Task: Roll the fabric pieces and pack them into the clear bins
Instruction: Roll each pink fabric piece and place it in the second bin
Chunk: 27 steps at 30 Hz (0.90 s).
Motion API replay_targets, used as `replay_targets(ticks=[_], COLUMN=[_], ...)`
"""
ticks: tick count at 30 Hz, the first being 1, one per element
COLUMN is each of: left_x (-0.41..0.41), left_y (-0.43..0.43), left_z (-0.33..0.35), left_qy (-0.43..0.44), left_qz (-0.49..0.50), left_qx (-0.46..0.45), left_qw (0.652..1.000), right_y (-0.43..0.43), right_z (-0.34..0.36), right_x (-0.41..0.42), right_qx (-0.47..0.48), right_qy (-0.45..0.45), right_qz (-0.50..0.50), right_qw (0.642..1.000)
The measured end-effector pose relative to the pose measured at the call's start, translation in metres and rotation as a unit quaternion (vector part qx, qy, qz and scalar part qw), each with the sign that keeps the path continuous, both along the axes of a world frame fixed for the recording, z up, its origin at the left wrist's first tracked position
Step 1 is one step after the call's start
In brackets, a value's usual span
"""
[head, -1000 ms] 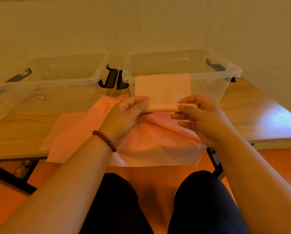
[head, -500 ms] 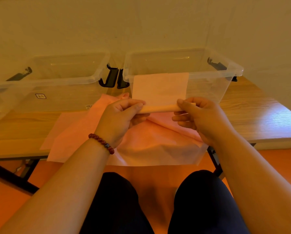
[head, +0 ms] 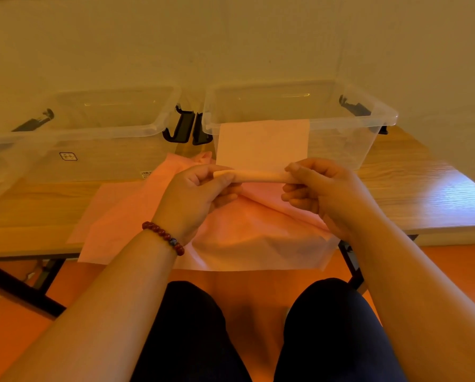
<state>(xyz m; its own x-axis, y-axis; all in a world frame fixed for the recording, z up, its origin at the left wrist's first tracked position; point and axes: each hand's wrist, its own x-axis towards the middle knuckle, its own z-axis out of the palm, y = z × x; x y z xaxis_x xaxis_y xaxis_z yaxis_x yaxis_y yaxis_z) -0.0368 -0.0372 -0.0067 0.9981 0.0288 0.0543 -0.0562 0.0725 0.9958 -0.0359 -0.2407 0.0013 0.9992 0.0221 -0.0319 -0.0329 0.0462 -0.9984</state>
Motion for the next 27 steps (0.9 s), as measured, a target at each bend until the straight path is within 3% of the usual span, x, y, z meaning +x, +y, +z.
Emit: replay_targets(ticks=[9, 21, 27], left_x=[-0.001, 0.0002, 0.0], left_y=[-0.0003, -0.002, -0.0017], left_z=[0.0019, 0.0011, 0.0044], left_qy=[0.008, -0.003, 0.001], left_qz=[-0.001, 0.017, -0.02], left_qx=[-0.034, 0.01, -0.036], left_qw=[0.999, 1.0, 0.999], right_y=[0.0, -0.0036, -0.0044], right_z=[-0.0001, 0.0, -0.0012], right_x=[0.0015, -0.0012, 0.0034], right_qx=[-0.031, -0.014, -0.031], right_qy=[-0.012, -0.009, -0.005], right_qz=[-0.013, 0.002, -0.02], right_qw=[0.999, 1.0, 0.999])
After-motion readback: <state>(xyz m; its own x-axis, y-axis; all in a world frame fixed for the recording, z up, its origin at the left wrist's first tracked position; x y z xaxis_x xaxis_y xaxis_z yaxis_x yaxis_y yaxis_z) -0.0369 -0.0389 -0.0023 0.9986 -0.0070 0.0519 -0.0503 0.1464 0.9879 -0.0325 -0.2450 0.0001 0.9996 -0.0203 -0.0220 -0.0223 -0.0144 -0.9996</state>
